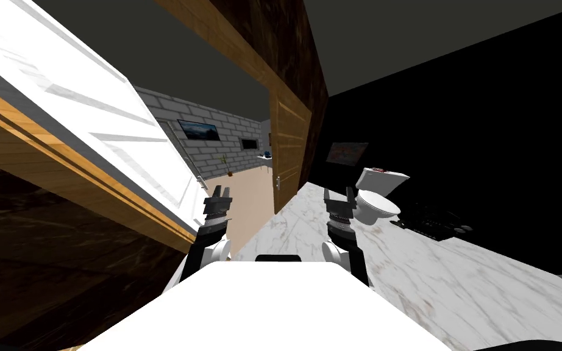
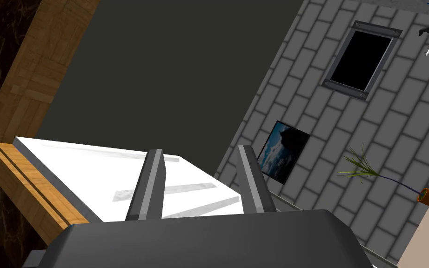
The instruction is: Push the door open
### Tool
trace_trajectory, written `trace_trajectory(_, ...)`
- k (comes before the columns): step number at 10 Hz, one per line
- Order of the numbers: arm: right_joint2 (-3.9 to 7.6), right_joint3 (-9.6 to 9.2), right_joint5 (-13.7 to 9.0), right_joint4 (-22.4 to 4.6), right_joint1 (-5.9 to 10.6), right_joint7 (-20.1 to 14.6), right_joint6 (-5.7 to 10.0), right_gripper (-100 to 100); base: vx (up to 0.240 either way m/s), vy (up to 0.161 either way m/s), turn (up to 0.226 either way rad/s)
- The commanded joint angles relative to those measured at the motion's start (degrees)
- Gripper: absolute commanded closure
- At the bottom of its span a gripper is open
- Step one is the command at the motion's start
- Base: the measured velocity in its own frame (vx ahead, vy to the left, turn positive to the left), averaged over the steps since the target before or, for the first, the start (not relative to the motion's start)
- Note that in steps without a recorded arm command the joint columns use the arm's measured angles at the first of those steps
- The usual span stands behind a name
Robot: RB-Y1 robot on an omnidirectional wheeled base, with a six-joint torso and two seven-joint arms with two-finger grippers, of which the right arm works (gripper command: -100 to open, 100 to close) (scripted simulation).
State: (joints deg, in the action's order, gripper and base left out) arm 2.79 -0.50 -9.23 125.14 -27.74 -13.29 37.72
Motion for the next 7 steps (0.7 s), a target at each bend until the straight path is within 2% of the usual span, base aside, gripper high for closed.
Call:
trace_trajectory(1,0.40,0.01,-0.5,-1.7,0.53,-1.8,-0.06,-100,0.086,-0.079,0.261)
trace_trajectory(3,0.88,-0.08,-1.3,-5.1,1.59,-4.4,0.33,-100,0.087,-0.093,0.313)
trace_trajectory(7,1.44,-0.20,-2.3,-10.0,3.12,-8.1,0.89,-100,0.080,-0.067,0.184)
